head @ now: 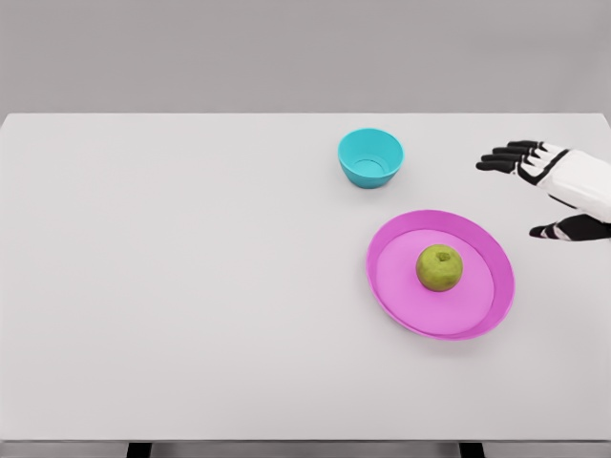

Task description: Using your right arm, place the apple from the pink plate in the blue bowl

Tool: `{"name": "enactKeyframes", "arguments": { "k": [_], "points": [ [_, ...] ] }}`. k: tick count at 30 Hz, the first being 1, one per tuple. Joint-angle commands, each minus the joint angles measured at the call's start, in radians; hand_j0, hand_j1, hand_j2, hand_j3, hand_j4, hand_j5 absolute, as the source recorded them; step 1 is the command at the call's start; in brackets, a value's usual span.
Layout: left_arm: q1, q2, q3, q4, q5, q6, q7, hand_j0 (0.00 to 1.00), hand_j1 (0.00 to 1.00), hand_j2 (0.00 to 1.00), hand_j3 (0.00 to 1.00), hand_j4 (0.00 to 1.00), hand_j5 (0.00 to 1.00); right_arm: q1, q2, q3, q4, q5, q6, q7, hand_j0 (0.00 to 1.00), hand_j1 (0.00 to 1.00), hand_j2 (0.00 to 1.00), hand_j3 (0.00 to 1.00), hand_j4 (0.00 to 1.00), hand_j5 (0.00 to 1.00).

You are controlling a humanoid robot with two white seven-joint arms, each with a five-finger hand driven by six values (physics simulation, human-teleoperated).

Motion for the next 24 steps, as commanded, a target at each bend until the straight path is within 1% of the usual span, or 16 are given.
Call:
{"name": "enactKeyframes", "arguments": {
  "k": [1,3,5,7,8,9,10,13,14,16,17,18,19,20,21,24],
  "points": [
    [0.000,0.000,0.000,0.000,-0.001,0.000,0.000,1.00,1.00,1.00,1.00,1.00,1.00,0.000,-0.001,0.009,-0.006,-0.007,0.001,0.000,1.00,1.00,1.00,1.00,1.00,1.00],
    [0.000,0.000,0.000,0.000,-0.001,0.000,0.000,1.00,1.00,1.00,1.00,1.00,1.00,0.000,-0.001,0.009,-0.004,-0.012,0.001,-0.002,1.00,1.00,1.00,1.00,1.00,1.00],
    [0.000,0.000,0.000,0.000,0.001,0.000,0.000,1.00,1.00,1.00,1.00,1.00,1.00,-0.002,0.001,0.006,0.020,-0.009,0.001,-0.002,1.00,1.00,1.00,1.00,1.00,1.00],
    [0.000,0.000,0.000,0.000,0.001,0.000,0.000,1.00,1.00,1.00,1.00,1.00,1.00,0.000,0.016,0.017,0.014,-0.003,0.001,0.006,1.00,1.00,1.00,1.00,1.00,1.00],
    [0.000,0.000,0.000,0.000,-0.001,0.000,0.000,1.00,1.00,1.00,1.00,1.00,1.00,-0.008,0.018,0.017,0.009,0.011,0.001,0.100,1.00,1.00,1.00,1.00,1.00,1.00],
    [0.000,0.000,0.000,0.000,0.001,0.000,0.000,1.00,1.00,1.00,1.00,1.00,1.00,-0.044,0.027,0.017,0.009,0.013,0.001,0.269,1.00,1.00,1.00,1.00,1.00,1.00],
    [0.000,0.000,0.000,0.000,-0.001,0.000,0.000,1.00,1.00,1.00,1.00,1.00,1.00,-0.067,0.042,0.017,0.009,0.013,0.001,0.360,1.00,1.00,1.00,1.00,1.00,1.00],
    [0.000,0.000,0.000,0.000,-0.001,0.000,0.000,1.00,1.00,1.00,1.00,1.00,1.00,-0.100,0.055,0.017,0.005,0.014,0.001,0.367,1.00,1.00,1.00,1.00,1.00,1.00],
    [0.000,0.000,0.000,0.000,-0.001,0.000,0.000,1.00,1.00,1.00,1.00,1.00,1.00,-0.124,0.079,0.020,0.002,0.013,0.001,0.367,1.00,1.00,1.00,1.00,1.00,1.00],
    [0.000,0.000,0.000,0.000,-0.001,0.000,0.000,1.00,1.00,1.00,1.00,1.00,1.00,-0.155,0.095,0.047,0.002,0.014,0.001,0.367,1.00,1.00,1.00,1.00,1.00,1.00],
    [0.000,0.000,0.000,0.000,-0.001,0.000,0.000,1.00,1.00,1.00,1.00,1.00,1.00,-0.218,0.099,0.121,0.002,0.014,0.001,0.367,1.00,1.00,1.00,1.00,1.00,1.00],
    [0.000,0.000,0.000,0.000,-0.001,0.000,0.000,1.00,1.00,1.00,1.00,1.00,1.00,-0.251,0.108,0.161,0.005,0.014,0.001,0.367,1.00,1.00,1.00,1.00,1.00,1.00],
    [0.000,0.000,0.000,0.000,-0.001,0.000,0.000,1.00,1.00,1.00,1.00,1.00,1.00,-0.317,0.139,0.254,0.011,0.016,0.001,0.367,1.00,1.00,1.00,1.00,1.00,1.00],
    [0.000,0.000,0.000,0.000,-0.001,0.000,0.000,1.00,1.00,1.00,1.00,1.00,1.00,-0.342,0.144,0.307,0.013,0.016,0.001,0.367,1.00,1.00,1.00,1.00,1.00,1.00],
    [0.000,0.000,0.000,0.000,-0.001,0.000,0.000,1.00,1.00,1.00,1.00,1.00,1.00,-0.344,0.144,0.322,0.013,0.016,0.001,0.367,1.00,1.00,1.00,1.00,1.00,1.00],
    [0.000,0.000,0.000,0.000,-0.001,0.000,0.000,1.00,1.00,1.00,1.00,1.00,1.00,-0.345,0.139,0.322,0.016,0.019,0.001,0.367,1.00,1.00,1.00,1.00,1.00,1.00]
  ]
}}
